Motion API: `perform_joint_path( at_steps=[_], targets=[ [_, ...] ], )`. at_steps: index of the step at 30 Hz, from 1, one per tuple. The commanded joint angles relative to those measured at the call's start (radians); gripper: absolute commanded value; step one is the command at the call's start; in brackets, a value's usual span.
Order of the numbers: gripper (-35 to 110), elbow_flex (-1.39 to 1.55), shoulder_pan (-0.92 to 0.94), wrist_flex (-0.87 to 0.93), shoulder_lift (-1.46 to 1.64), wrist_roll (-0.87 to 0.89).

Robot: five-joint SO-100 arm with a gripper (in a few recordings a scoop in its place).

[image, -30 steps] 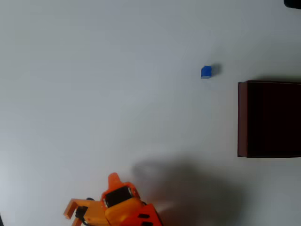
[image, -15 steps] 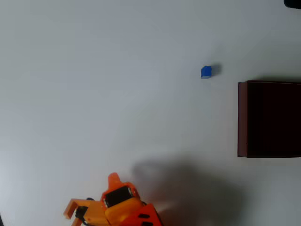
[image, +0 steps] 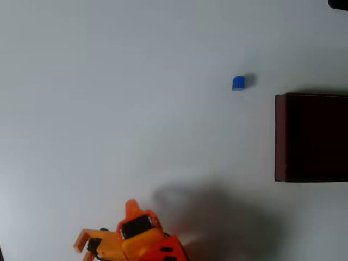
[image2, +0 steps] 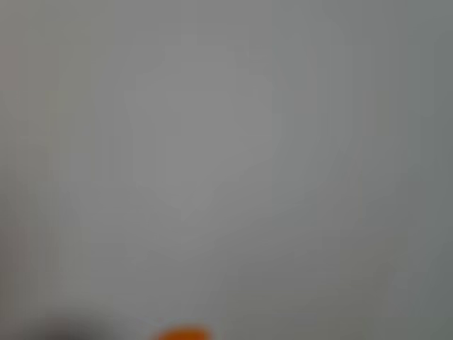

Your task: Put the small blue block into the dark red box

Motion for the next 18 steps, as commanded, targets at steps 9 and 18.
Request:
perform_joint_path(
  at_steps=[9, 18],
  targets=[
    [0, -0.126, 0.083, 0.025, 0.003, 0.178],
    [0, -0.548, 0.311, -0.081, -0.457, 0.299]
  ],
)
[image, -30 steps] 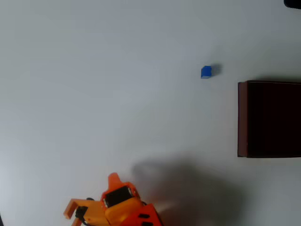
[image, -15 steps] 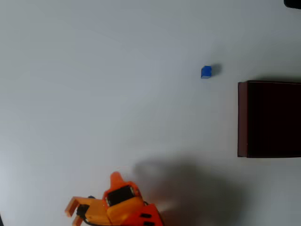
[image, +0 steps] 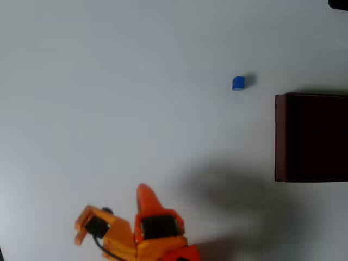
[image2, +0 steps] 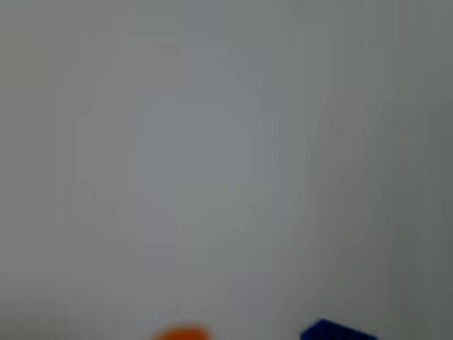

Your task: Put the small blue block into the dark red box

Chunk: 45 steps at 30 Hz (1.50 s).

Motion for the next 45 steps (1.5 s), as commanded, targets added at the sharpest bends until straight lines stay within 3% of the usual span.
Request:
perform_joint_path(
  at_steps=[1, 15, 21, 25, 36, 45],
  targets=[
    [0, -0.272, 0.1, -0.003, -0.285, 0.054],
    [8, -1.031, 0.442, 0.27, -1.046, 0.44],
    [9, -1.213, 0.482, 0.288, -1.299, 0.603],
    [21, -1.318, 0.499, 0.296, -1.465, 0.716],
    [22, -1.477, 0.541, 0.331, -1.743, 0.994],
    [23, -2.008, 0.551, 0.554, -2.105, 1.088]
  ],
)
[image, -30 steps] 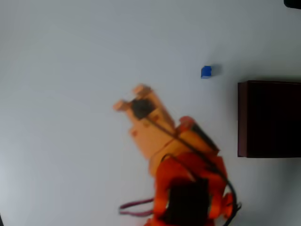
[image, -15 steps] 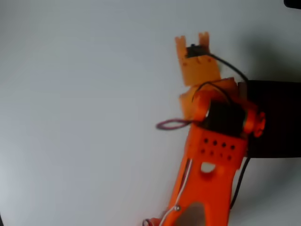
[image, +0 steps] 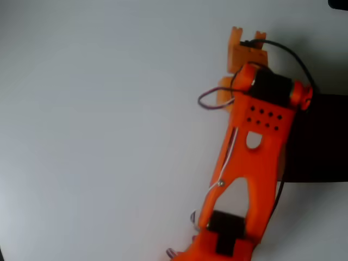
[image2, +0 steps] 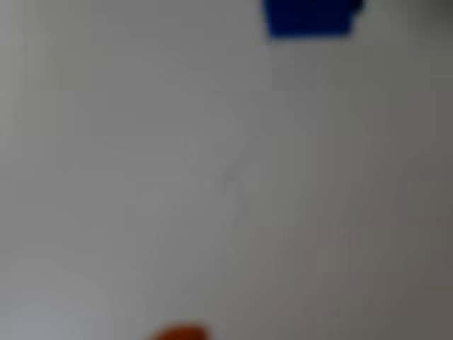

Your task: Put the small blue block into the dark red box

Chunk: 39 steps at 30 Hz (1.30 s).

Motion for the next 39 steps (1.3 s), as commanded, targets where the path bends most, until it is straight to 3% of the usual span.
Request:
perform_joint_path(
  at_steps=[1, 18, 39],
  targets=[
    [24, -0.192, 0.015, 0.069, -0.046, 0.054],
    [24, -0.199, -0.064, 0.069, -0.094, 0.193],
    [25, -0.457, -0.034, 0.072, -0.31, 0.054]
  ],
)
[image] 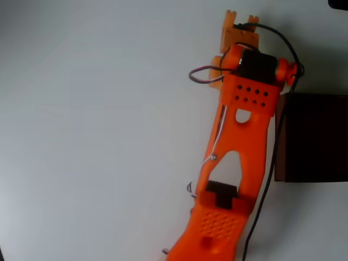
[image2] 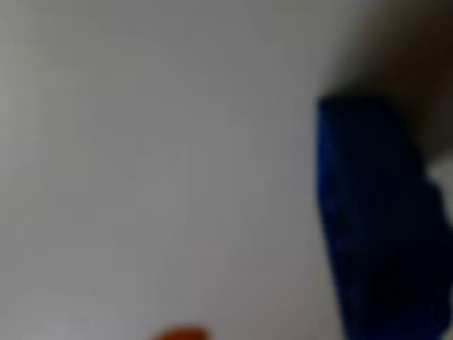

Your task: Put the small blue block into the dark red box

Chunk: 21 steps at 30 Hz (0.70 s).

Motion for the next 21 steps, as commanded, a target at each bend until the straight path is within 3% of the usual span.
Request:
perform_joint_path(
  at_steps=[1, 21],
  targets=[
    [25, -0.051, 0.018, 0.028, 0.006, -0.009],
    [24, -0.247, 0.035, 0.031, -0.178, -0.051]
  ],
)
